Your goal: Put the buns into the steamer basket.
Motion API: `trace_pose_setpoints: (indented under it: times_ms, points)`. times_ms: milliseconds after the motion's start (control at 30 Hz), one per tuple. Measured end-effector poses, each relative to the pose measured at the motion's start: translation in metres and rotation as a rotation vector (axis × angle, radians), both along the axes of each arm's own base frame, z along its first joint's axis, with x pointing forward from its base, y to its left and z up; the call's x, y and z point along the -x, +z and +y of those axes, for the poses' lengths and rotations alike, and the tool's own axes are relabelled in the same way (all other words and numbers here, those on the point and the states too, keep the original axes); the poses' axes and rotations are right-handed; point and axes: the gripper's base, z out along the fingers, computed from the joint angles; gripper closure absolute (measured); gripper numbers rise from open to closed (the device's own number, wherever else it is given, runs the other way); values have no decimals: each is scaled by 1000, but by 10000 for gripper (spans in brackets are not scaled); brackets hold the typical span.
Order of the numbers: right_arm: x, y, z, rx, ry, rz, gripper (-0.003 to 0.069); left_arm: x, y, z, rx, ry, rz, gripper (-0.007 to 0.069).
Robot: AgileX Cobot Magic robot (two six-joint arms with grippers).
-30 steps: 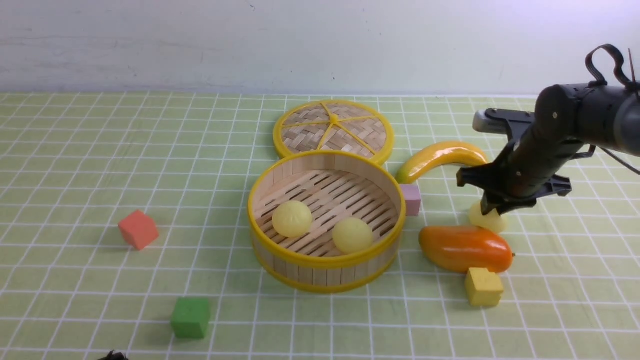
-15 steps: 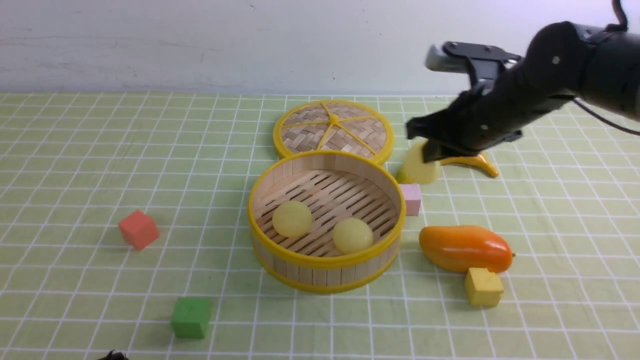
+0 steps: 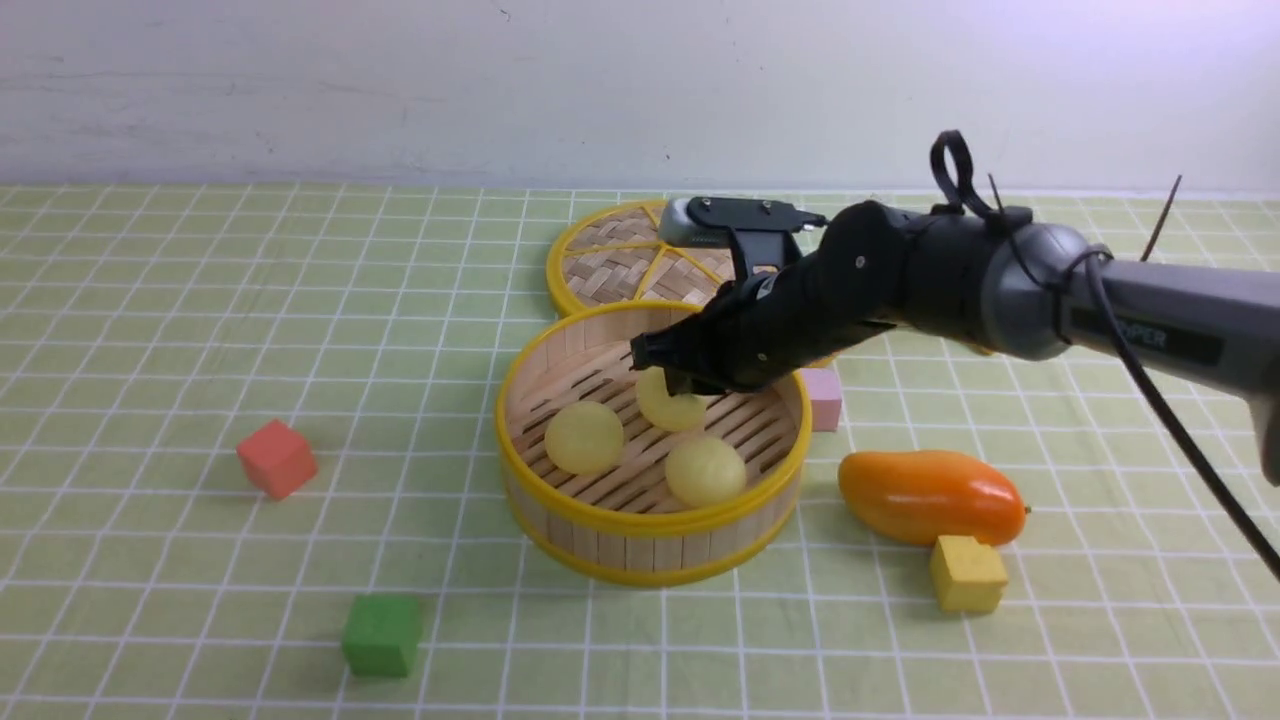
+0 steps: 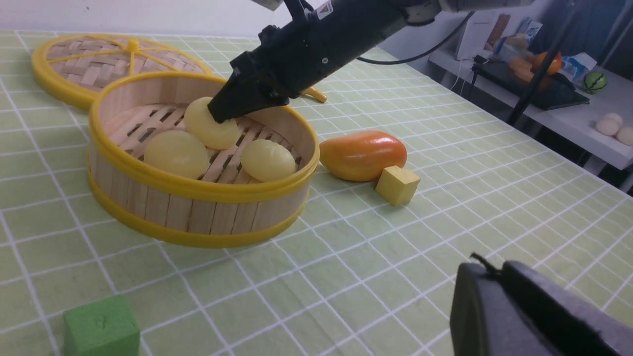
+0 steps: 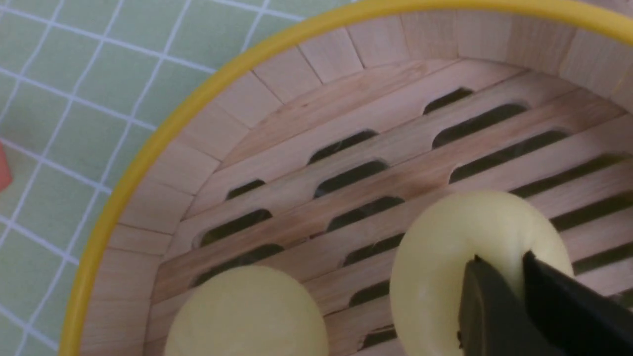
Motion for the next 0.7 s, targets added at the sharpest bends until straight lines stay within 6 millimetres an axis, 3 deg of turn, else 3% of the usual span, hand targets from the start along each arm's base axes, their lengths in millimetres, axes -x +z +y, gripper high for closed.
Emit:
trace_pose_setpoints:
  times_ms: [167,200,233,300,400,467,633,700]
  points:
    - [7,20,-1,-3,26,5,299,0,0,0,0,0,0,586]
    - [8,22,-1,-3,29,6,291,0,0,0,0,0,0,586]
    - [17,41,-4,-5,54,12,243,0,0,0,0,0,0,586]
    - [35,78,-10,2,92,22,221,0,0,0,0,0,0,584]
    - [74,128,-28,37,104,32,278,0,0,0,0,0,0,578]
    - [111,154,-42,76,85,27,380,0,0,0,-1,0,0,577]
    - [184,160,-72,131,2,50,606,0,0,0,-2,0,0,573]
    - [209,161,-87,122,-54,38,662,0,0,0,-2,0,0,571]
